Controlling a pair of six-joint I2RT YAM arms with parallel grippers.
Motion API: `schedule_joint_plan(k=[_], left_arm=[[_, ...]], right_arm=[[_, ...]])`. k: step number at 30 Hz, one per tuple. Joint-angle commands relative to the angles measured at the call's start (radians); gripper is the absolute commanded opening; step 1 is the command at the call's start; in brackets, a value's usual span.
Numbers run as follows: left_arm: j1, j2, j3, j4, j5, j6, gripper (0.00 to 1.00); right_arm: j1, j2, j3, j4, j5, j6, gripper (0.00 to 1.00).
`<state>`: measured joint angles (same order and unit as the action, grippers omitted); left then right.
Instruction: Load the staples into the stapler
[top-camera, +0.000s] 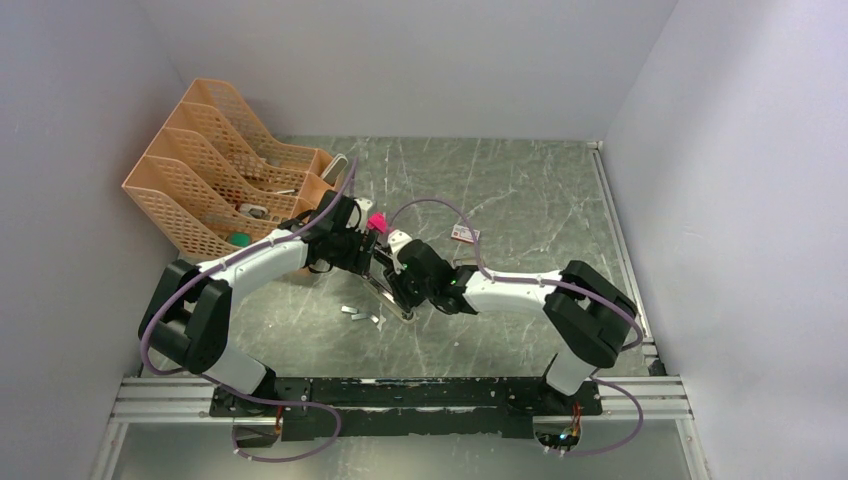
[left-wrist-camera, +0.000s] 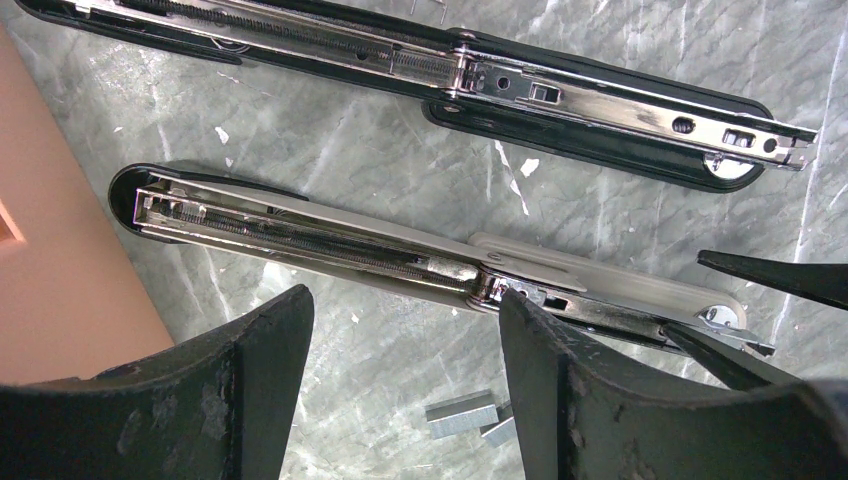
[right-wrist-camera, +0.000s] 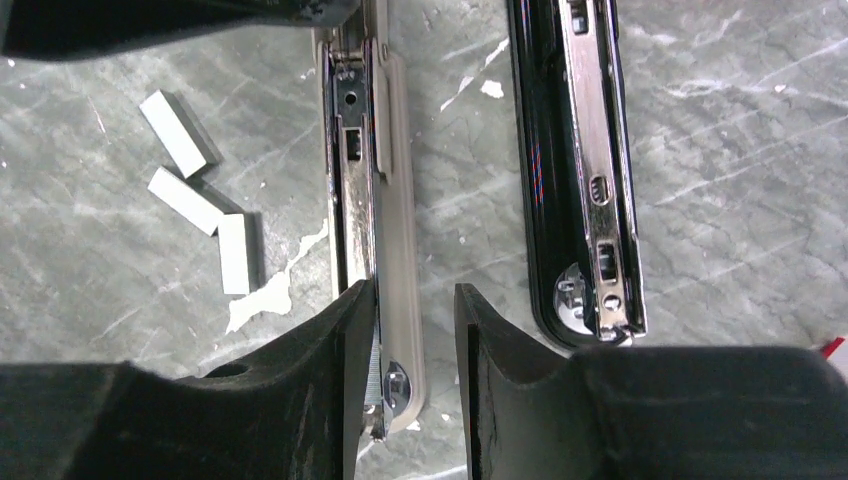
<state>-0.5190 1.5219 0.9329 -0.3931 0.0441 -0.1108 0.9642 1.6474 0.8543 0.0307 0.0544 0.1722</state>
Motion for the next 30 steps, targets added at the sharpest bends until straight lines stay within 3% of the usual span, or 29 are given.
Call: schedule_joint_plan(k=[1,16,23,30], left_arm=[[-0.006,-0.03,-0.012,0.015,-0.024,0.011,0.73],[-0.006,-0.03,-0.011,0.016,-0.024,0.011,0.73],[-0.006,-0.03,-0.009,0.015,-0.023,0.011,0.73],[-0.006,-0.03,-0.009,0.015,-0.021,0.01,0.73]], right_arm=[[0.004,-0.036,-0.029,-0.079,-0.002,-0.01,0.38],[0.006,-0.16,-0.053,-0.032,0.046,-0.022,0.4],[0.061,-0.28,-0.18,0.262,-0.029,-0.143,0.46],[0.196,-0.18,-0.256,0.491,-0.019,-0.225,0.48]])
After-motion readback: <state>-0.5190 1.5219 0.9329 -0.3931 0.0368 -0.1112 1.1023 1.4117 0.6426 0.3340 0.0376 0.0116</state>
